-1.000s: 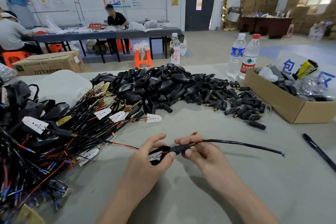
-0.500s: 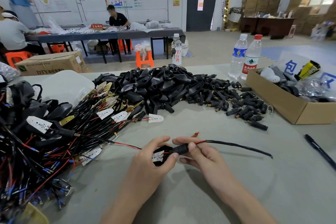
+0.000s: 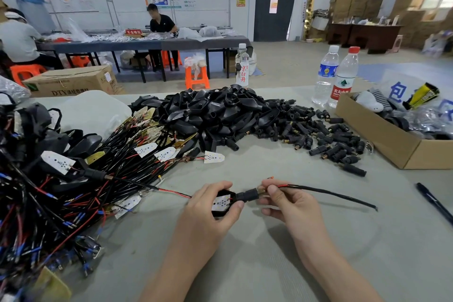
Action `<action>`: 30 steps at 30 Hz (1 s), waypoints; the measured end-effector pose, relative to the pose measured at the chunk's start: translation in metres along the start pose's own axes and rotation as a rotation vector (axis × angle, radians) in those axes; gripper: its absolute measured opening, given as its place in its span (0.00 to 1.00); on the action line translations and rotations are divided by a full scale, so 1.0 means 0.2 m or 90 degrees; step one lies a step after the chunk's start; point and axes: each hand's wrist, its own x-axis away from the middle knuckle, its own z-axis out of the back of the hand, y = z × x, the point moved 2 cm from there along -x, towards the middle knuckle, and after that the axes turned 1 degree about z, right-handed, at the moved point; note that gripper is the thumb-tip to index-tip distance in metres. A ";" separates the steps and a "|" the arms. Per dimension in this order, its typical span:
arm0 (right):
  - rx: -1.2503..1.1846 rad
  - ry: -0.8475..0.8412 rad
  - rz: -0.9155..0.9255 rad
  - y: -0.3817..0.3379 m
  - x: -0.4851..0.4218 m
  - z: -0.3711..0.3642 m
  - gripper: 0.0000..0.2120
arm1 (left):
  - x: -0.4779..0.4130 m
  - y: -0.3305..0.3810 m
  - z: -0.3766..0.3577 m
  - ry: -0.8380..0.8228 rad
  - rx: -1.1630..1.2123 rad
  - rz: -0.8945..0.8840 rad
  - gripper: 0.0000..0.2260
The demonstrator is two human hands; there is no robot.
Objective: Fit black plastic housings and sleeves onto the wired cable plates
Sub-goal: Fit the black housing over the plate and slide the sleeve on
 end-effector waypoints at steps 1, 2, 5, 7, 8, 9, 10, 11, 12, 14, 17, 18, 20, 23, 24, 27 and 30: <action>0.003 0.004 -0.001 0.00 0.00 0.00 0.08 | 0.00 0.00 0.00 -0.002 0.000 -0.002 0.16; 0.004 0.007 -0.002 0.00 0.00 0.00 0.08 | 0.00 0.00 0.00 -0.002 -0.001 -0.003 0.16; -0.006 0.015 -0.010 -0.01 0.01 -0.01 0.08 | 0.00 0.01 0.01 -0.006 -0.010 -0.001 0.17; -0.022 0.014 -0.021 -0.02 0.02 -0.03 0.08 | 0.00 0.01 0.03 -0.013 -0.017 0.010 0.17; -0.029 0.012 -0.027 -0.03 0.02 -0.04 0.08 | 0.00 0.01 0.04 -0.018 -0.022 0.022 0.17; -0.037 0.011 -0.033 -0.04 0.03 -0.05 0.08 | -0.01 0.02 0.06 -0.022 -0.026 0.039 0.17; -0.047 0.012 -0.039 -0.05 0.03 -0.07 0.07 | -0.01 0.02 0.08 -0.018 -0.022 0.058 0.19; -0.060 0.015 -0.043 -0.07 0.05 -0.10 0.07 | 0.00 0.03 0.10 0.002 -0.015 0.081 0.22; -0.076 0.020 -0.046 -0.08 0.05 -0.13 0.07 | -0.01 0.04 0.13 0.035 0.001 0.111 0.25; -0.116 0.030 -0.050 -0.11 0.08 -0.20 0.07 | 0.00 0.05 0.17 0.113 0.111 0.230 0.31; -0.151 0.017 -0.042 -0.18 0.13 -0.37 0.07 | 0.05 0.06 0.21 0.138 0.417 0.409 0.19; -0.154 0.005 -0.046 -0.20 0.16 -0.44 0.07 | 0.07 0.08 0.23 0.103 0.476 0.427 0.13; -0.154 -0.032 -0.060 -0.20 0.24 -0.58 0.08 | 0.09 0.12 0.28 0.033 0.507 0.390 0.14; -0.158 -0.090 -0.088 -0.17 0.35 -0.79 0.08 | 0.08 0.14 0.42 0.103 0.455 0.342 0.13; -0.171 -0.105 -0.094 -0.17 0.37 -0.84 0.08 | 0.07 0.13 0.47 0.141 0.422 0.349 0.13; -0.209 -0.179 -0.115 -0.21 0.42 -0.99 0.11 | 0.00 0.11 0.65 0.195 0.380 0.352 0.13; -0.220 -0.288 -0.188 -0.24 0.47 -1.11 0.21 | -0.18 0.08 0.89 0.225 0.307 0.327 0.13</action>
